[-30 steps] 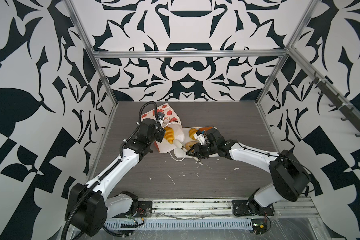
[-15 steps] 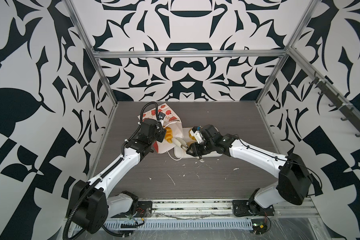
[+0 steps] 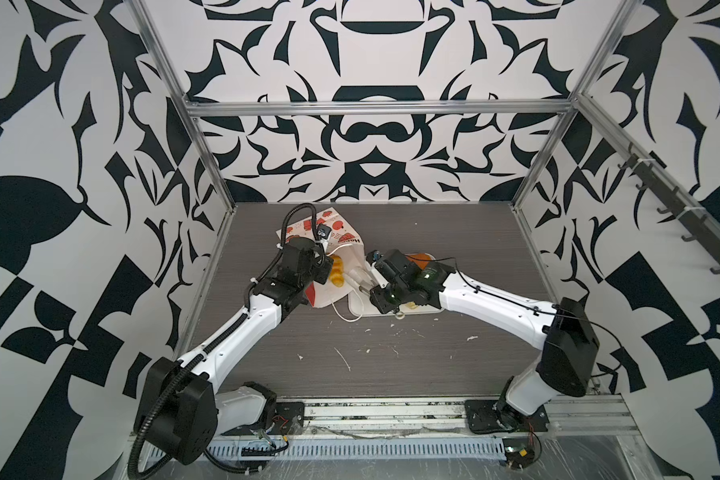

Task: Take the fake bread out of the paper bag
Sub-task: 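Pull the gripped yellow croissant out of the bag opening with the right tongs, then draw the croissant clear of the bag toward the white tray with the right tongs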

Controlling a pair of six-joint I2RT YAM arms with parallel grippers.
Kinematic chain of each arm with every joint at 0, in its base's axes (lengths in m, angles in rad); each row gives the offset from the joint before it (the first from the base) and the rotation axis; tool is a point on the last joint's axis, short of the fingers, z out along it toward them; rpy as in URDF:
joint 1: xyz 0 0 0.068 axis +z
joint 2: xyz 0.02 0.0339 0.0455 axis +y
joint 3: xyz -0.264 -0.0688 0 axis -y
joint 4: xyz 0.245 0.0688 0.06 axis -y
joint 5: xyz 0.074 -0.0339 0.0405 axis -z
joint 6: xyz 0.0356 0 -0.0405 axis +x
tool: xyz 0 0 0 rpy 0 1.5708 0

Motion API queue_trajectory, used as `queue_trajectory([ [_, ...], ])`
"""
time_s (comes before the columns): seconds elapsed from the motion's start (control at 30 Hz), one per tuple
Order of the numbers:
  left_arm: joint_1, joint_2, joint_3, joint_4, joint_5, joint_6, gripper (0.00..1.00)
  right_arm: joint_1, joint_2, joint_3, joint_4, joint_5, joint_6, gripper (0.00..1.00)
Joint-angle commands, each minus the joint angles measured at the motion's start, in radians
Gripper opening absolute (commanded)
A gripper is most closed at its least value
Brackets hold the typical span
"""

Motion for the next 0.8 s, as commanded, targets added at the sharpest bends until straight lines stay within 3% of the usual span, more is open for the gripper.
queue_trajectory([
  [0.0, -0.002, 0.008, -0.003, 0.038, 0.019, -0.026, 0.00, 0.012, -0.009, 0.052, 0.016, 0.074, -0.043, 0.48],
  [0.77, -0.003, 0.076, 0.034, 0.050, 0.016, -0.047, 0.00, 0.012, 0.078, 0.083, 0.107, 0.036, -0.061, 0.54],
])
